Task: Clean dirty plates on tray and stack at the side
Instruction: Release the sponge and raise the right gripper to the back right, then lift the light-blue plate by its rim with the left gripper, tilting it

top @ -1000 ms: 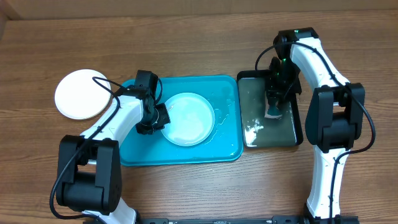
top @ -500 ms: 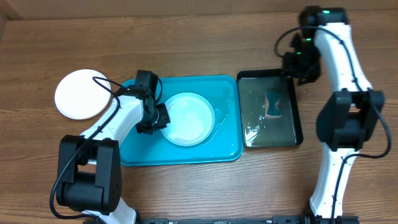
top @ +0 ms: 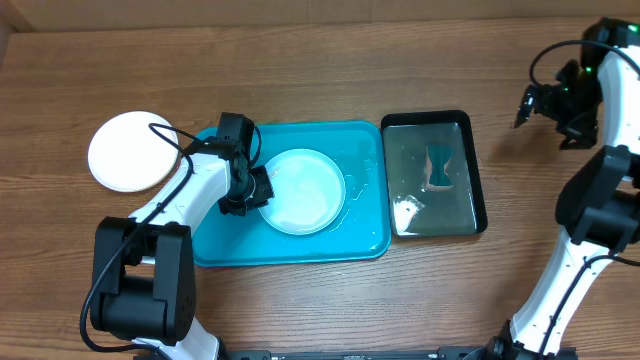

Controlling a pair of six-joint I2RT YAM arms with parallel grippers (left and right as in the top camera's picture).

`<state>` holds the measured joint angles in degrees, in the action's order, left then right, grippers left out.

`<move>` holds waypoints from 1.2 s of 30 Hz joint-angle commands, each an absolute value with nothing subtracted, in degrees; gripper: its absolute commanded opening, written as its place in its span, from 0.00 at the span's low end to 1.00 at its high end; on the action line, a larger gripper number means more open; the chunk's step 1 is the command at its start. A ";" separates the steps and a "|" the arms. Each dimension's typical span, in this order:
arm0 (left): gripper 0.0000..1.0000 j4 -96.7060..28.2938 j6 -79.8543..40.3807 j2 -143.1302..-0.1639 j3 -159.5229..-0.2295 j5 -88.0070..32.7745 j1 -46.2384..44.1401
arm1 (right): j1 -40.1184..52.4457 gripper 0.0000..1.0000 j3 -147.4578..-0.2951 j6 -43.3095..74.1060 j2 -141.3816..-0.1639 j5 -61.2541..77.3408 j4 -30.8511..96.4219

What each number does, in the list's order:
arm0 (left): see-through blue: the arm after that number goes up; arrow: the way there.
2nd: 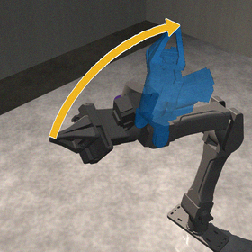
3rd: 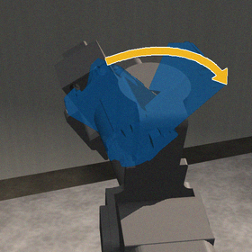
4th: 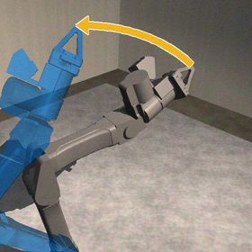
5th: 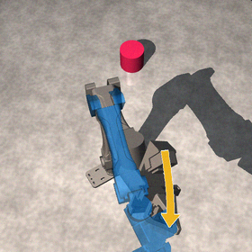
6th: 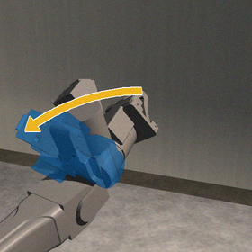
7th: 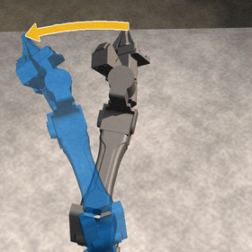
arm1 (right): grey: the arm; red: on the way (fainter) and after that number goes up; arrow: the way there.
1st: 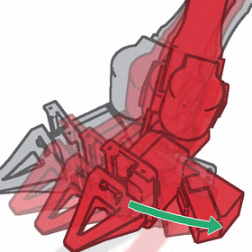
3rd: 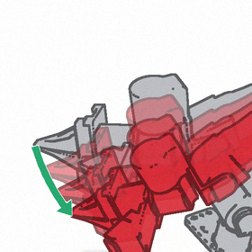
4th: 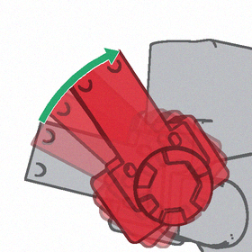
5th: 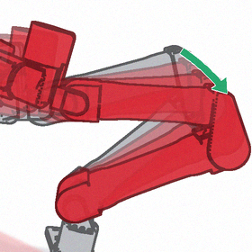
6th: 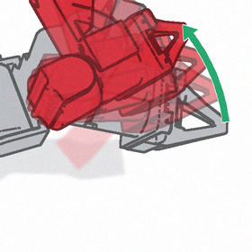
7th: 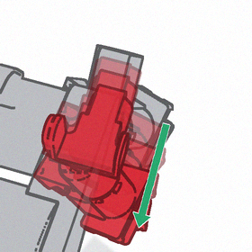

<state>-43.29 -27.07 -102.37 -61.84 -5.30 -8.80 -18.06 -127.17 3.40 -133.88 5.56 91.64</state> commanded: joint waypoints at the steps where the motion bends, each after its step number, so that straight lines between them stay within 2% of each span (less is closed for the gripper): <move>1: 0.21 -43.24 -27.00 -101.89 -61.08 -4.84 -8.71 | -18.81 1.00 -128.22 3.46 -132.57 5.63 90.06; 14: 0.16 -42.59 -27.03 -101.89 -59.99 -4.45 -8.71 | -18.98 1.00 -128.22 3.46 -132.57 5.61 77.58; 18: 0.04 -41.67 -27.27 -101.91 -59.27 -4.54 -8.71 | -18.98 1.00 -128.22 3.46 -132.57 5.61 75.53; 24: 0.04 -42.74 -23.97 -101.86 -60.75 -7.29 -8.23 | -18.98 1.00 -128.22 3.46 -132.57 5.61 75.00; 36: 0.04 -56.62 -20.12 -101.86 -80.86 -5.34 -7.07 | -18.98 1.00 -128.22 3.46 -132.57 5.61 75.00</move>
